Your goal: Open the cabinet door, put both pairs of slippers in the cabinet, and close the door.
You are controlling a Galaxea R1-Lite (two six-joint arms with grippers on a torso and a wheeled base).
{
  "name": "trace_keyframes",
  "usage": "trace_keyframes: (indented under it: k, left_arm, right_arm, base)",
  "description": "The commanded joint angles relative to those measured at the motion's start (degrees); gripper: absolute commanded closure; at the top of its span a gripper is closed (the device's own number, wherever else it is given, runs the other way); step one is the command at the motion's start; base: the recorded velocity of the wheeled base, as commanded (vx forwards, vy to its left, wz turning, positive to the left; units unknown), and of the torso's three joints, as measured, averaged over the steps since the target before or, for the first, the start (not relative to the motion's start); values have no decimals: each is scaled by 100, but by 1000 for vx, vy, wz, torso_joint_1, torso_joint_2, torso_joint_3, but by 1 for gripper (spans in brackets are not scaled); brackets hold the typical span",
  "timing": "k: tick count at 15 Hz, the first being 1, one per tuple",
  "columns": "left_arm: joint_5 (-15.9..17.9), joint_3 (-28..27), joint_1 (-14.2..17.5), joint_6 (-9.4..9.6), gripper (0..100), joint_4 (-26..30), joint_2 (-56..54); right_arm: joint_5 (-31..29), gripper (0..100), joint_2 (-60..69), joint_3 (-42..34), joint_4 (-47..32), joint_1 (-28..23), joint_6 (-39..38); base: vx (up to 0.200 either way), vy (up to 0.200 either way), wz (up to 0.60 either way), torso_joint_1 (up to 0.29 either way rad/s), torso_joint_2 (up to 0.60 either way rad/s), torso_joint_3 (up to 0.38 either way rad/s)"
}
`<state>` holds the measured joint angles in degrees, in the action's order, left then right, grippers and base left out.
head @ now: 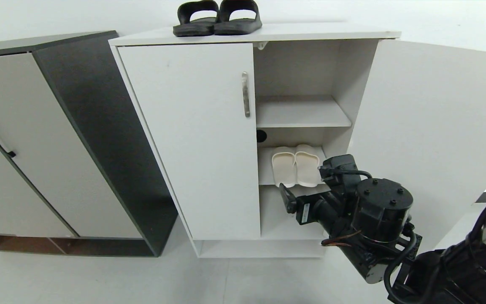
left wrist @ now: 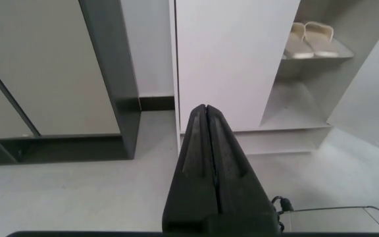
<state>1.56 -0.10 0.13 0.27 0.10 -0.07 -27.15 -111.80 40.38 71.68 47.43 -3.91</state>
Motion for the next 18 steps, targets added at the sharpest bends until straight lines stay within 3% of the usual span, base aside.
trace_keyframes:
  k: [1, 10, 18]
  left_arm:
    - [-7, 1, 4, 0, 100, -1, 7]
    - [-24, 1, 4, -18, 100, -1, 7]
    - [-24, 1, 4, -27, 100, -1, 7]
  right_arm:
    - [-1, 0, -35, 5, 4, -24, 5]
    - [8, 0, -114, -12, 13, -199, -4]
    - [8, 0, -158, -30, 57, -226, -4]
  base:
    - [0, 0, 0, 7, 2, 198]
    - [0, 0, 0, 2, 1, 116]
    - [0, 200, 0, 4, 1, 22]
